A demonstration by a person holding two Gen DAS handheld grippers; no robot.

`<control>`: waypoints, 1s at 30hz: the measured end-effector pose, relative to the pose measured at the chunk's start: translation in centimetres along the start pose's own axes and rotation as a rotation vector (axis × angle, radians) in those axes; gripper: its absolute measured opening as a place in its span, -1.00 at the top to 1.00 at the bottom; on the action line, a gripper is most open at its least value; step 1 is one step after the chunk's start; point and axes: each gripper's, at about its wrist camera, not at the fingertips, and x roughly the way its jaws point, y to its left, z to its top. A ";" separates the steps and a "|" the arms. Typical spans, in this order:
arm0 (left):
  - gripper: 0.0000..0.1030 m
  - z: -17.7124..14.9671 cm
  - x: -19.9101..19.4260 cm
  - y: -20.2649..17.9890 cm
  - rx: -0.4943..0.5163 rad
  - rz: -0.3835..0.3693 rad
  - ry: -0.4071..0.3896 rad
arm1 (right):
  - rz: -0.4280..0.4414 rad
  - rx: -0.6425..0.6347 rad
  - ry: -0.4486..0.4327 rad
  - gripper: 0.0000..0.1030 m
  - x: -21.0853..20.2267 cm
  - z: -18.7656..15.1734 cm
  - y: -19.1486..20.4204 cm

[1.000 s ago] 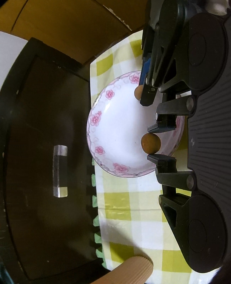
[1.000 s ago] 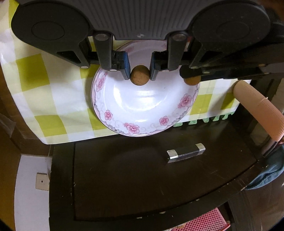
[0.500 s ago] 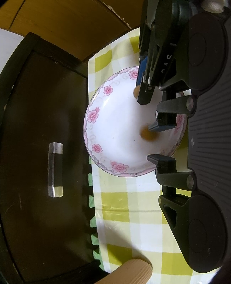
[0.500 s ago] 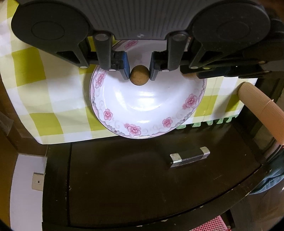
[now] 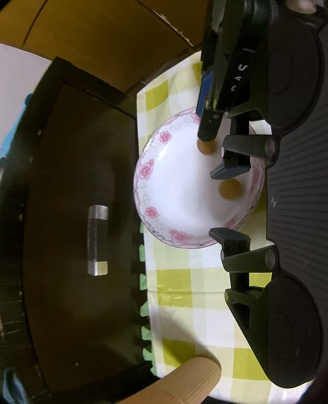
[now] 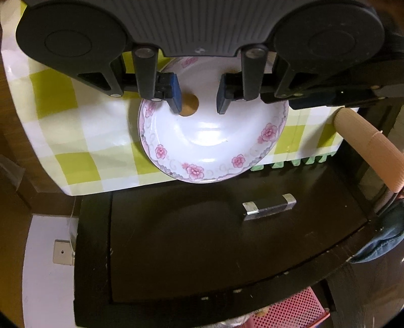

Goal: Organize fruits
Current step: 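Open both grippers to drop the brown fruits into the plate, then grasp the large red tomato with the left gripper while the right gripper moves toward the fruit cluster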

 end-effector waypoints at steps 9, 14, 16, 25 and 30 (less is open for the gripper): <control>-0.09 -1.0 -3.3 0.2 0.000 0.006 -0.027 | 0.014 -0.016 -0.022 0.42 -3.5 -0.8 1.2; -0.14 -1.8 -5.1 0.7 -0.002 0.009 -0.037 | 0.020 -0.035 -0.031 0.42 -5.3 -1.4 2.2; -0.15 -2.3 -5.8 0.9 -0.004 0.011 -0.038 | 0.027 -0.040 -0.030 0.42 -5.9 -1.7 2.6; -0.16 -5.1 -8.5 2.3 -0.003 0.034 -0.021 | 0.078 -0.073 -0.026 0.42 -8.2 -4.0 5.1; -0.17 -6.8 -9.8 3.7 -0.011 0.050 0.004 | 0.092 -0.070 0.002 0.42 -8.7 -5.7 5.7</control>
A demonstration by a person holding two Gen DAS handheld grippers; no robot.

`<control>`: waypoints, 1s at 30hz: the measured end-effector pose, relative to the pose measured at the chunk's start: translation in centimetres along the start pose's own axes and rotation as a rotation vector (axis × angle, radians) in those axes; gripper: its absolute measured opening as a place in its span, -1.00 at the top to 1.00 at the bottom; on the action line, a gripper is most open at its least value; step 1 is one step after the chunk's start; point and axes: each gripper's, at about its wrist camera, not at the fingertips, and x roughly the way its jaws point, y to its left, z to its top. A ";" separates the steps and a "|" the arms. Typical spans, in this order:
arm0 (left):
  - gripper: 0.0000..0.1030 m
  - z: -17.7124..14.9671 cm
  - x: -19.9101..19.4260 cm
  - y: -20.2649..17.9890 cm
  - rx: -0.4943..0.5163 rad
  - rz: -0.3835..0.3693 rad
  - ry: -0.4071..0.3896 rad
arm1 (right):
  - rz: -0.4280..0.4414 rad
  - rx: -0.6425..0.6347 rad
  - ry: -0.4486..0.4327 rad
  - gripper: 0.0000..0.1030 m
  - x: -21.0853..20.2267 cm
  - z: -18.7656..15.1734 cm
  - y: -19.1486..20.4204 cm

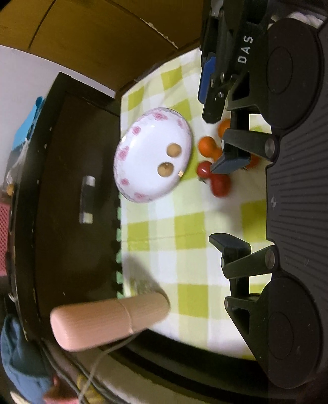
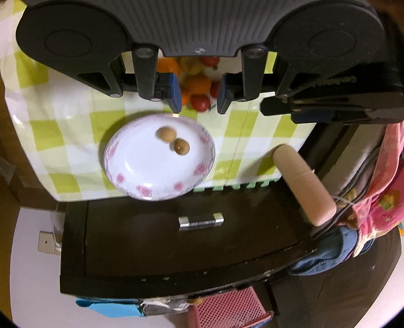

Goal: Organize fruits
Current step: 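Grasp the large red tomato with the left gripper while the right gripper moves toward the fruit cluster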

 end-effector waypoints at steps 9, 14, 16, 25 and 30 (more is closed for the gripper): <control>-0.20 -3.4 -1.8 2.3 -0.003 0.044 0.064 | 0.055 -0.029 0.061 0.42 -0.2 -2.7 2.7; -0.25 -5.7 -2.5 3.3 -0.023 0.080 0.116 | 0.090 -0.059 0.073 0.41 -0.5 -3.7 4.2; -0.25 -6.3 -2.4 3.6 -0.035 0.088 0.142 | 0.100 -0.065 0.079 0.41 -0.6 -3.9 4.6; -0.30 -7.4 -0.6 4.5 -0.065 0.161 0.212 | 0.121 -0.085 0.092 0.41 -0.9 -4.6 5.5; -0.34 -7.5 0.1 4.5 -0.057 0.203 0.214 | 0.119 -0.080 0.093 0.41 -0.9 -4.6 5.2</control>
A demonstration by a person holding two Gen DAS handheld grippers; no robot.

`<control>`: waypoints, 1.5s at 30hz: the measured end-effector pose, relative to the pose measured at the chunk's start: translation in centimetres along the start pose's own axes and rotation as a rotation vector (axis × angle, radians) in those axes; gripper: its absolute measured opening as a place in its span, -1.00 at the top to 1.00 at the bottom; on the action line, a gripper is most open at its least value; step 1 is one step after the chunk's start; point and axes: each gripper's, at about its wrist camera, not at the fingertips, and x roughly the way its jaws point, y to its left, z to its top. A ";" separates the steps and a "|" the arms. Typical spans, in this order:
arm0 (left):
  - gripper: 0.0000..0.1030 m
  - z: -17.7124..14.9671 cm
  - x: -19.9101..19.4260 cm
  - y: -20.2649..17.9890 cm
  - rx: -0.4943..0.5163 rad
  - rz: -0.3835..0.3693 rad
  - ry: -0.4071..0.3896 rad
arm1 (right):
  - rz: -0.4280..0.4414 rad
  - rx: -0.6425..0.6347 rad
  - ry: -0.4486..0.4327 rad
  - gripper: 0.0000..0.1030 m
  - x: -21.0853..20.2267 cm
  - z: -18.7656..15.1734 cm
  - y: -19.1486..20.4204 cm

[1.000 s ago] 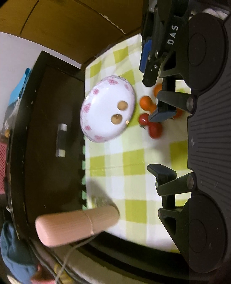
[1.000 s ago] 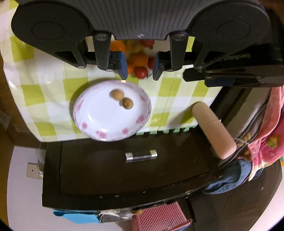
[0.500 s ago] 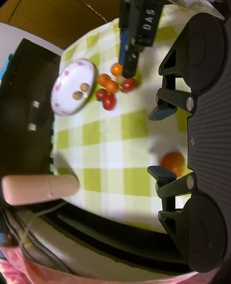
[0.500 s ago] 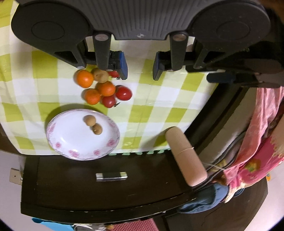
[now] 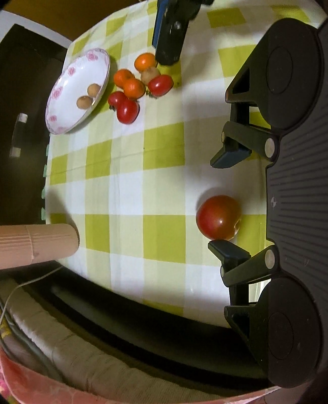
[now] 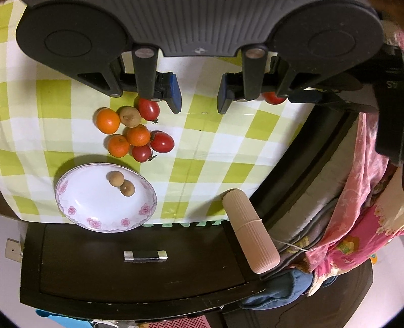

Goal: Organize fruits
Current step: 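Grasp the large red tomato with the left gripper while the right gripper moves toward the fruit cluster, then grasp an orange mandarin with the right gripper while the left gripper holds the tomato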

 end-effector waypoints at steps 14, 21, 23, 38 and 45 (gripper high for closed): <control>0.01 -0.3 2.1 0.5 -0.044 0.007 0.082 | -0.029 0.068 -0.006 0.41 -0.2 0.2 -2.5; -0.02 0.2 2.3 0.0 -0.027 0.017 0.079 | -0.054 0.101 -0.015 0.41 -0.6 0.4 -3.9; -0.06 0.3 2.3 -0.3 -0.020 0.019 0.076 | -0.064 0.110 -0.016 0.41 -0.6 0.5 -4.3; 0.03 0.8 1.6 -3.4 0.050 -0.153 0.057 | -0.164 0.222 -0.004 0.41 -0.1 1.1 -9.4; 0.03 1.1 2.3 -4.6 0.066 -0.217 0.081 | -0.201 0.071 0.094 0.41 2.8 1.7 -9.4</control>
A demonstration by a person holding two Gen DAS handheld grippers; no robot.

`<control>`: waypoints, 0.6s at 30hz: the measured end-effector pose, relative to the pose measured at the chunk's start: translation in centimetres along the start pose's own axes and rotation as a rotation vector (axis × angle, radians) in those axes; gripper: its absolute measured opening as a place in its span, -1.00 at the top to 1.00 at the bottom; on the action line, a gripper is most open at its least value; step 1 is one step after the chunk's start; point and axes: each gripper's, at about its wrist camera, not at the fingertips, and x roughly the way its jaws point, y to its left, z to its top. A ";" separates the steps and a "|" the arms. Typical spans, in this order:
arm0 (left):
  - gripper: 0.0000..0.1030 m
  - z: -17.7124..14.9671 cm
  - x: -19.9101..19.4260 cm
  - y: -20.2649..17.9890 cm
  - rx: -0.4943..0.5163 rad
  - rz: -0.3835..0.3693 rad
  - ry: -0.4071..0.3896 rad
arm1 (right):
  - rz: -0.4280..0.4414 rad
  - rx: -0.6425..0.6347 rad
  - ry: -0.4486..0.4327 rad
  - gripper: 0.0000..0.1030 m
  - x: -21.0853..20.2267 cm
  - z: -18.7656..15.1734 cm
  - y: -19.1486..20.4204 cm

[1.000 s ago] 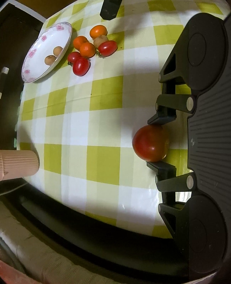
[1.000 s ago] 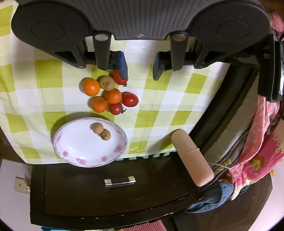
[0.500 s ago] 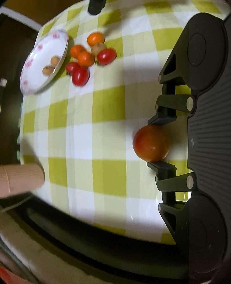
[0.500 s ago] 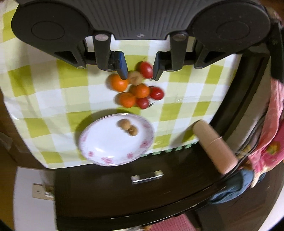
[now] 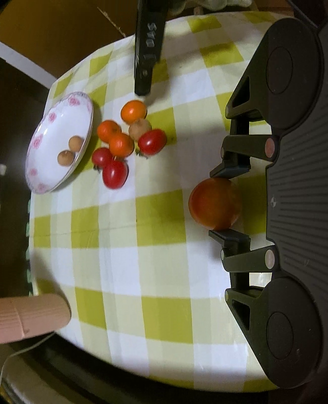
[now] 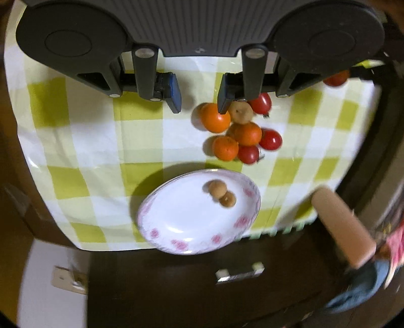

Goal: Organize fruits
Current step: 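Grasp an orange mandarin with the right gripper while the left gripper holds the tomato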

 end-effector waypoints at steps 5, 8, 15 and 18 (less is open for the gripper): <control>0.03 0.0 0.3 -0.3 0.008 -0.031 0.014 | 0.018 -0.148 0.041 0.41 1.5 0.1 1.1; 0.02 -0.1 0.6 -0.4 0.011 -0.037 0.026 | 0.043 -0.201 0.044 0.41 2.4 0.5 1.4; 0.03 -0.1 0.8 -0.7 0.027 -0.039 0.021 | 0.064 -0.230 0.010 0.41 3.6 1.2 1.4; 0.02 -0.2 0.8 -0.7 0.022 -0.043 0.024 | 0.051 -0.267 0.000 0.41 3.5 0.9 1.8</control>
